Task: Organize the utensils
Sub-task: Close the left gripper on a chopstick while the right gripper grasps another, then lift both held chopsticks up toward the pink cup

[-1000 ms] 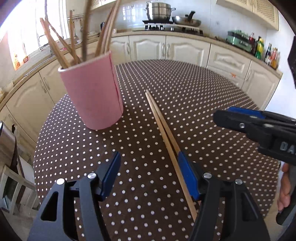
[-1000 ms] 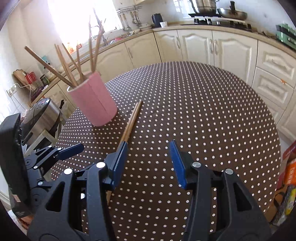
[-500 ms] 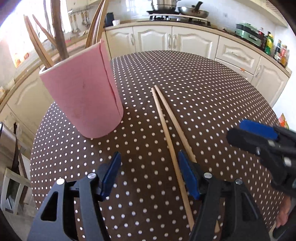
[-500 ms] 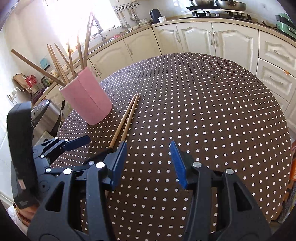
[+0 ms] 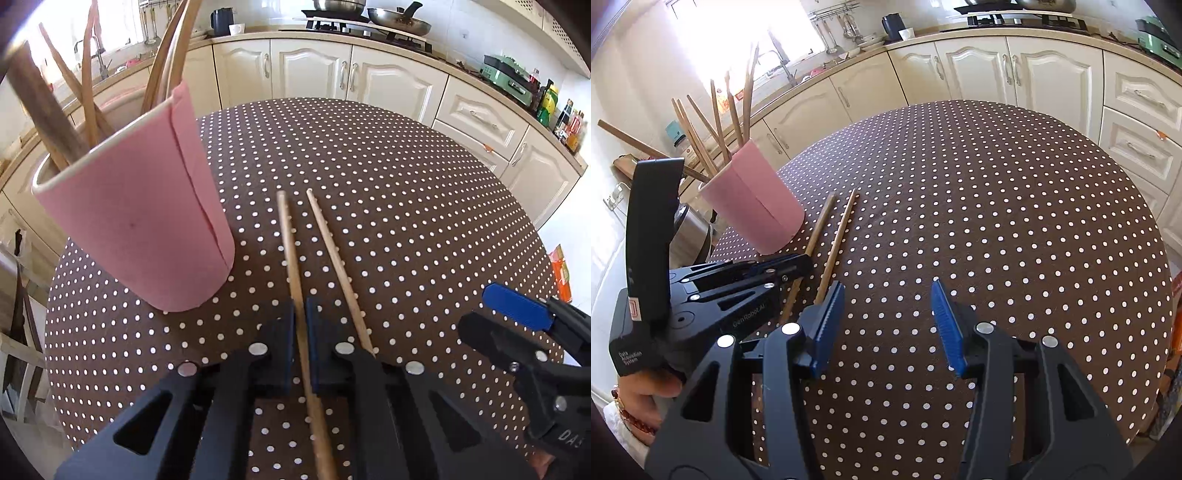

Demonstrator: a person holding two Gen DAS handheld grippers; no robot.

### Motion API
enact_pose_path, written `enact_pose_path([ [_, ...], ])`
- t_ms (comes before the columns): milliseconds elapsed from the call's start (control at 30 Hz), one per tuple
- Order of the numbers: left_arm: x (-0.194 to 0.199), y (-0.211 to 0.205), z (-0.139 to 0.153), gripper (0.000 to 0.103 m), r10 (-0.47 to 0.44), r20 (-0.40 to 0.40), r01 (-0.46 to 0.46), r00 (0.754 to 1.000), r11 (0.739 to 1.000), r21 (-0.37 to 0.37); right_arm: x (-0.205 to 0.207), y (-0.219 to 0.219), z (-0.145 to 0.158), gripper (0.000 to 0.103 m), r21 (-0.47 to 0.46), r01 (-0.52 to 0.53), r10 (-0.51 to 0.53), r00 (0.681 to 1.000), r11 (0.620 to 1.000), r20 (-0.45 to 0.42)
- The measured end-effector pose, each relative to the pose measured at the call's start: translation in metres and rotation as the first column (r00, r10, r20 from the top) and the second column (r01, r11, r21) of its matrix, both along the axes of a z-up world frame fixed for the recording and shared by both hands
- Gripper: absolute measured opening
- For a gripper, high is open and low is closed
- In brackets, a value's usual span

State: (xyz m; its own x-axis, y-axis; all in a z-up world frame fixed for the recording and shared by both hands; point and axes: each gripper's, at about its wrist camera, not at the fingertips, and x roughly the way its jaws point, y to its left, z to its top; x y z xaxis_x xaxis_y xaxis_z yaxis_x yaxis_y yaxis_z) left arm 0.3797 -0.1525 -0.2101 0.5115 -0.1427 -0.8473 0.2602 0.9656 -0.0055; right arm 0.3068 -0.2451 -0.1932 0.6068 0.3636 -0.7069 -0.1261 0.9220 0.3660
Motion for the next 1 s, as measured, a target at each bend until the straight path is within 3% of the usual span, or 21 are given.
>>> enact_pose_path([
  [367,-0.055,0.031,-0.006,0.006,0.023,0.013,-0.023,1.000,0.999,-0.041,0.034,0.040,-0.003,0.049,-0.028,-0.055,0.053,0.995,0.998,-0.090],
  [733,-0.054,0.060,-0.005,0.007,0.042,-0.021,-0.044,0.999,0.996,-0.073,0.078,0.090,0.000,0.048,-0.140,-0.101,0.075,0.981,0.985,-0.177],
  [900,-0.042,0.065,-0.006,0.008,0.043,-0.031,-0.045,0.999,0.996,-0.071,0.093,0.107,-0.002,0.035,-0.192,-0.119,0.077,0.974,0.974,-0.214],
  [1000,-0.033,0.065,-0.005,0.016,0.042,-0.039,-0.044,0.998,0.997,-0.063,0.100,0.114,-0.001,0.031,-0.215,-0.129,0.077,0.969,0.968,-0.233],
])
